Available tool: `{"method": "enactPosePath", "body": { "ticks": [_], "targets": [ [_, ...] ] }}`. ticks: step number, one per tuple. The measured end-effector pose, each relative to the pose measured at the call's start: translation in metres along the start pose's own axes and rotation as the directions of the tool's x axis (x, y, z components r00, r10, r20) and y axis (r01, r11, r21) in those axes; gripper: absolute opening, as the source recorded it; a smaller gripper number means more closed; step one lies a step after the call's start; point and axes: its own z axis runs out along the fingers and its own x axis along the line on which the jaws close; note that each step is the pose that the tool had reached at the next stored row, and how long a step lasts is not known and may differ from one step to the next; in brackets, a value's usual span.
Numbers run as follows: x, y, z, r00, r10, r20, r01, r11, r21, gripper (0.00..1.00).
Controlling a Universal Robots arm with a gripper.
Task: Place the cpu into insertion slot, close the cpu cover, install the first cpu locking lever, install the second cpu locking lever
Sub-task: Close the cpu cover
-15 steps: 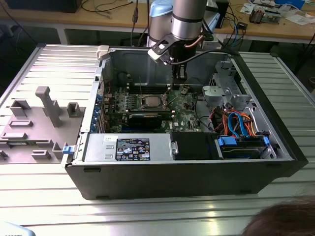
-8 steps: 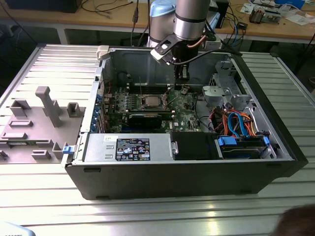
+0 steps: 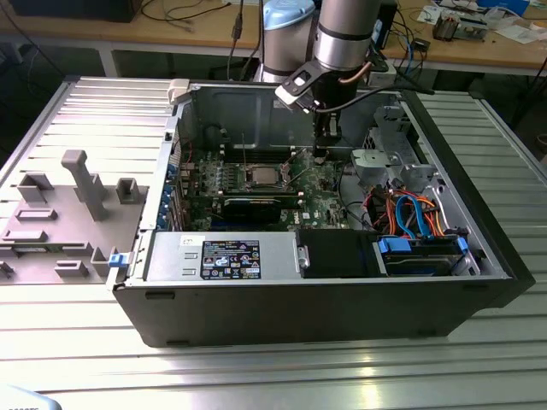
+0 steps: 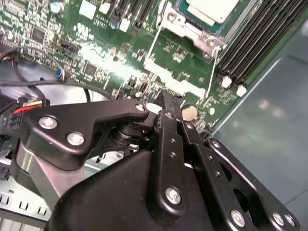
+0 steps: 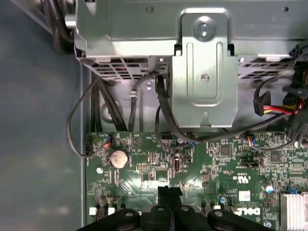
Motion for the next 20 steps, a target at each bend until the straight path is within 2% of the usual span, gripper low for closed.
{"method": "enactPosePath", "body": {
  "ticks": [1, 3, 10, 14, 18, 20],
  "targets": [
    [0.0001, 0.0008, 0.0, 1.0, 0.0, -0.001, 0.0, 1.0, 0.0002, 0.11],
    [0.0001, 0.0008, 0.0, 1.0, 0.0, -0.0072, 0.0, 1.0, 0.0001, 0.11],
    [0.0003, -0.0003, 0.0061, 1.0, 0.0, -0.0076, 0.0, 1.0, 0.0003, 0.11],
    [0.0002, -0.0137, 0.0061, 1.0, 0.0, -0.0076, 0.0, 1.0, 0.0, 0.11],
    [0.0002, -0.0223, 0.0061, 1.0, 0.0, -0.0076, 0.0, 1.0, -0.0004, 0.11],
    [0.0002, -0.0306, 0.0061, 1.0, 0.0, -0.0077, 0.0, 1.0, -0.0007, 0.11]
  ]
}}
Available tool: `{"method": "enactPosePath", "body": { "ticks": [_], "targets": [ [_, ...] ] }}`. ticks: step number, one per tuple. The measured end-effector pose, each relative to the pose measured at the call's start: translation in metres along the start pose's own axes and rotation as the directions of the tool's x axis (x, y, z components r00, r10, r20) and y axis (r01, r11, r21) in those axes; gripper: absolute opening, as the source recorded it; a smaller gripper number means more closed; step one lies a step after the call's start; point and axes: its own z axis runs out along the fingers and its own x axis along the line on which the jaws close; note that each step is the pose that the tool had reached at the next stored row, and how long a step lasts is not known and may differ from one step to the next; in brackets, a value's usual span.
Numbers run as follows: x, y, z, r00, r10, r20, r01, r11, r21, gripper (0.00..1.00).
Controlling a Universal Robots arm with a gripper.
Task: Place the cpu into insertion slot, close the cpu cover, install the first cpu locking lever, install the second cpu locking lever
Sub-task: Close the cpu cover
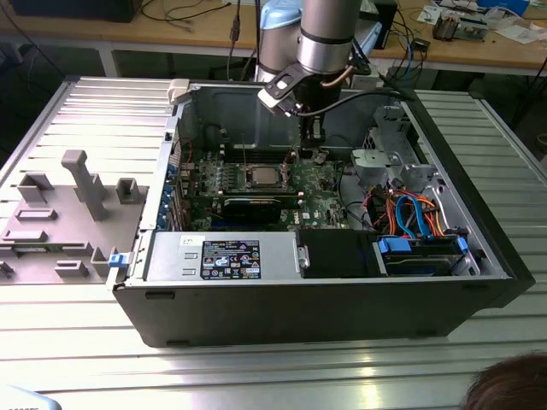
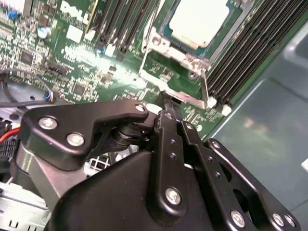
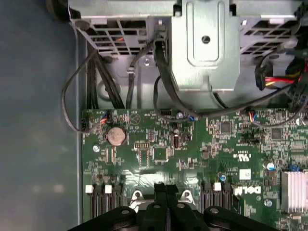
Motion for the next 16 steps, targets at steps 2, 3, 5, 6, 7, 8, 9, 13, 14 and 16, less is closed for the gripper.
{"method": "enactPosePath", "body": {
  "ticks": [2, 3, 5, 6, 7, 8, 9, 13, 14, 16],
  "targets": [
    [0.0, -0.0052, 0.0, 1.0, 0.0, 0.0, 0.0, 1.0, -0.0002, 0.11],
    [0.0, -0.007, 0.0, 1.0, 0.0, 0.0, 0.0, 1.0, -0.0002, 0.11],
    [0.0, -0.0108, 0.0, 1.0, 0.0, 0.0, 0.0, 1.0, -0.0002, 0.11],
    [-0.0001, -0.0143, 0.0, 1.0, 0.0, 0.0001, 0.0, 1.0, -0.0003, 0.11],
    [0.0, -0.0181, 0.0, 1.0, 0.0, 0.0, 0.0, 1.0, -0.0004, 0.11],
    [0.0, -0.0221, 0.0, 1.0, 0.0, 0.0, 0.0, 1.0, -0.0005, 0.11],
    [0.0, -0.0246, 0.0, 1.0, 0.0, 0.0, 0.0, 1.0, -0.0006, 0.11],
    [-0.0001, -0.0334, 0.0, 1.0, 0.0, 0.0, 0.0, 1.0, -0.0009, 0.11],
    [-0.0001, -0.0345, 0.0, 1.0, 0.0, 0.0, 0.0, 1.0, -0.0009, 0.11],
    [-0.0001, -0.0411, 0.0002, 1.0, 0.0, -0.0001, 0.0, 1.0, -0.0009, 0.11]
  ]
}}
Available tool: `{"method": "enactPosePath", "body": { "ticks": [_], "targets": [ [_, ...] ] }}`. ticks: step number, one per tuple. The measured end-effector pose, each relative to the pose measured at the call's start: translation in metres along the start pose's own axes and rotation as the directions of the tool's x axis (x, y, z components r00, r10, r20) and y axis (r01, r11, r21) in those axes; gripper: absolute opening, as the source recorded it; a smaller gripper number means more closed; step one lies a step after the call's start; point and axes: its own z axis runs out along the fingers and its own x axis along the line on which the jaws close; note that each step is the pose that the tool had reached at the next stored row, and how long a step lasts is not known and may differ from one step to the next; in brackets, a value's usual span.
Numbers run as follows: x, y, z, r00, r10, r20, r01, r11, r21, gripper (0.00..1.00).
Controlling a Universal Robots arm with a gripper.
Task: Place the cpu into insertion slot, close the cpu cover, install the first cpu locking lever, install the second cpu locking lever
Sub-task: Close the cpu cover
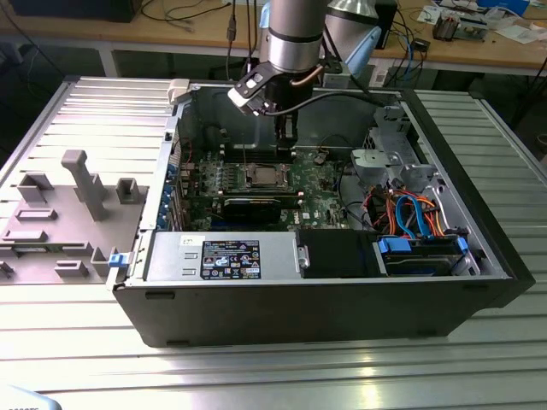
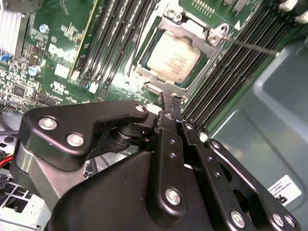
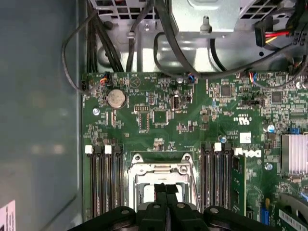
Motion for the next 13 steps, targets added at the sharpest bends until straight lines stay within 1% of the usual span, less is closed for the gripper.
{"method": "enactPosePath", "body": {
  "ticks": [4, 5, 6, 11, 12, 13],
  "targets": [
    [-0.0001, -0.0099, 0.0014, 1.0, 0.0, 0.0002, 0.0, 1.0, 0.0001, 0.11],
    [0.0, -0.0148, 0.0032, 1.0, 0.0, 0.0002, 0.0, 1.0, 0.0002, 0.11],
    [0.0, -0.0176, 0.0049, 1.0, 0.0, 0.0002, 0.0, 1.0, 0.0001, 0.11],
    [0.0001, -0.0277, 0.0147, 1.0, 0.0, 0.0, 0.0, 1.0, 0.0, 0.11],
    [0.0001, -0.0322, 0.0188, 1.0, 0.0, 0.0002, 0.0, 1.0, 0.0001, 0.11],
    [0.0001, -0.0347, 0.0212, 1.0, 0.0, 0.0001, 0.0, 1.0, 0.0, 0.11]
  ]
}}
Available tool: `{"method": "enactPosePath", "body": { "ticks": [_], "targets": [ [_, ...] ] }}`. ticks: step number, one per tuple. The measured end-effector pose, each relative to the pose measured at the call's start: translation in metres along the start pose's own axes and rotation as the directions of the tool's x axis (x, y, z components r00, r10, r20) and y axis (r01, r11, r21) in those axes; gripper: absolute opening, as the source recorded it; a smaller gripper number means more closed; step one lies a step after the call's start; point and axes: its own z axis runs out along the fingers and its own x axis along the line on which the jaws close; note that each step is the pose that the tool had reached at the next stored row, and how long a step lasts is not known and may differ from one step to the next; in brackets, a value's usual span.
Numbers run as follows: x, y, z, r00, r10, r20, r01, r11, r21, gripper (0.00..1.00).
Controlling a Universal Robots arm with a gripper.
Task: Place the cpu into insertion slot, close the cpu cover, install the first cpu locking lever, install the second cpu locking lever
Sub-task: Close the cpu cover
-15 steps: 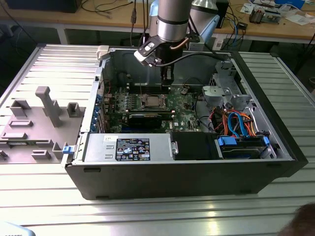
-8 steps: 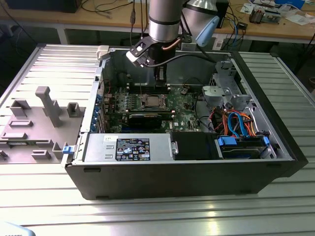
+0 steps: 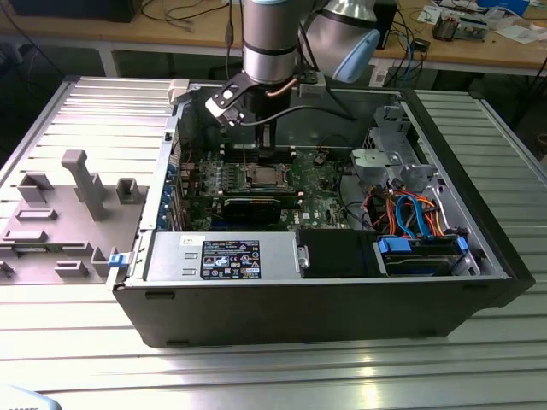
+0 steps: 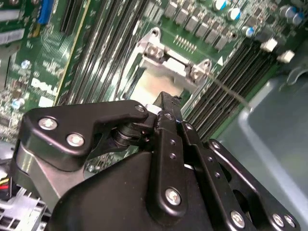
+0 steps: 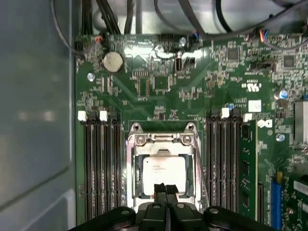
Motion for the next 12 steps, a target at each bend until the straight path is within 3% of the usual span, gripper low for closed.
{"method": "enactPosePath", "body": {
  "ticks": [4, 12],
  "targets": [
    [0.0, -0.0059, 0.0075, 1.0, 0.0, 0.0001, 0.0, 1.0, 0.0001, 0.11],
    [0.0002, -0.0086, 0.0244, 1.0, 0.0, 0.0, 0.0, 1.0, 0.0, 0.11]
  ]
}}
